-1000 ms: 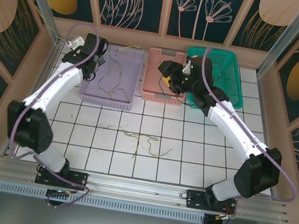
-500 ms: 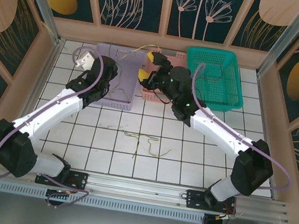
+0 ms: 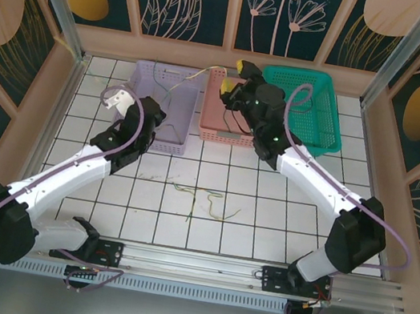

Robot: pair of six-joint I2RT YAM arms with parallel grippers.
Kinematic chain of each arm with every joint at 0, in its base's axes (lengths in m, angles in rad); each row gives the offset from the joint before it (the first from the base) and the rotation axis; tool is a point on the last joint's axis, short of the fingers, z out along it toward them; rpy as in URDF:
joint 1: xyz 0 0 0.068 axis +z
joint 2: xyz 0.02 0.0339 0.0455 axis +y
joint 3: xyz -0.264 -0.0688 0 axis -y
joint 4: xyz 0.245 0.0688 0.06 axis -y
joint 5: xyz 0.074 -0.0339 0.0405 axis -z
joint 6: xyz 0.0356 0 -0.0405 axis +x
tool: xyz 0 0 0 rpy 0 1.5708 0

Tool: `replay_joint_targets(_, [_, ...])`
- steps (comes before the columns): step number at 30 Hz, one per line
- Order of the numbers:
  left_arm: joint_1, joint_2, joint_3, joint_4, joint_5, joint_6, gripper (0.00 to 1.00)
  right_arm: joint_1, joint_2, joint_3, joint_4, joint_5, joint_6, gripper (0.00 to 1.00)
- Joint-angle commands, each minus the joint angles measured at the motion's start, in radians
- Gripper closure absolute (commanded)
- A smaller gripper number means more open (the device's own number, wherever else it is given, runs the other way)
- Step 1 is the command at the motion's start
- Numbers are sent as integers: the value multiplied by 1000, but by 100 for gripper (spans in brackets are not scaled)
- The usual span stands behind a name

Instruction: Untangle the cables

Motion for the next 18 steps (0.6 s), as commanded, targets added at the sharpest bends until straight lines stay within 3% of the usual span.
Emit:
replay_joint_targets(1, [-5,-39,-25,46,-36,35,100,-21,20,35,64,12,322,47])
replay_joint_targets(7, [-6,-44,-39,47,-11,62,100,-41,56,70,103,-27,303,84])
replay_joint_targets(11, [-7,-39,-45,42,-18,72,100,-35,40,60,78,-33,296,100])
replay_joint_targets(18, [-6,-40,-51,36,-15,164,100,-111,-33,53,-79,-96,196,100])
